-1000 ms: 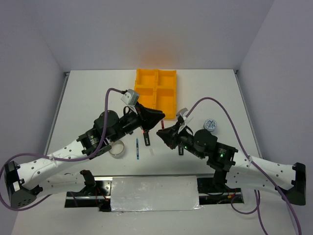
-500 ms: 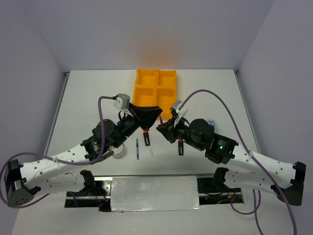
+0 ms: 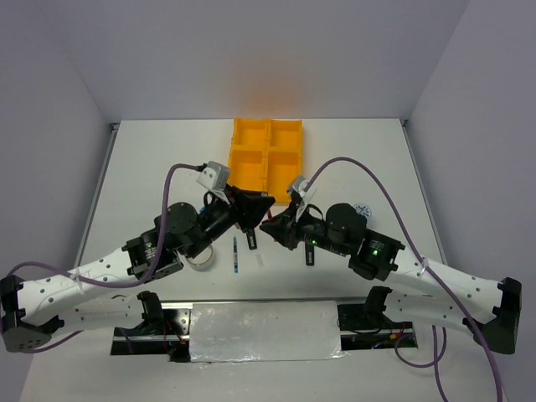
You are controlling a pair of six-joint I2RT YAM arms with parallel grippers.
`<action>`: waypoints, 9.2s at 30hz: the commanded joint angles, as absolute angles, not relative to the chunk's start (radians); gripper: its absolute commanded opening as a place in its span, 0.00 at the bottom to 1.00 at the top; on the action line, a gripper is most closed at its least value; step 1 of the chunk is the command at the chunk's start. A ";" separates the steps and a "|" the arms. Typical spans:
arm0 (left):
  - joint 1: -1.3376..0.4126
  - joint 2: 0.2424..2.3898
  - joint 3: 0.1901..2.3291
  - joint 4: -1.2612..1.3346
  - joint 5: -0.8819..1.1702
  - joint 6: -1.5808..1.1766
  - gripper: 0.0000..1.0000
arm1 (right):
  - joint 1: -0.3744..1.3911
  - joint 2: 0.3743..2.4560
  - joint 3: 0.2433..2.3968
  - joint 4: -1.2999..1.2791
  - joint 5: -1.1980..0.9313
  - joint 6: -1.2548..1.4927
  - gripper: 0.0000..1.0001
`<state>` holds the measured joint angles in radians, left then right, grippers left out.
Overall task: Sort the stationery into containers
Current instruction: Close the pen cap on the pen, then place the pen in the storage box, then pick up the pen from the center of the board, then close the pen cap on the pen.
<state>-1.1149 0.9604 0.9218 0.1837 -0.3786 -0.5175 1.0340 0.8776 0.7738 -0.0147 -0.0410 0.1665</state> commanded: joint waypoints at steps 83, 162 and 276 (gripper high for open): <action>-1.149 0.784 0.850 -0.741 -0.727 -0.946 0.99 | 0.587 1.091 0.965 -0.216 0.075 0.368 0.70; -0.870 1.104 0.937 -0.778 -0.422 -0.891 0.00 | 0.889 0.898 0.637 -0.356 0.073 0.511 1.00; -0.882 0.508 0.359 0.259 0.230 -0.790 0.00 | 1.141 0.923 0.572 0.684 0.347 0.693 0.00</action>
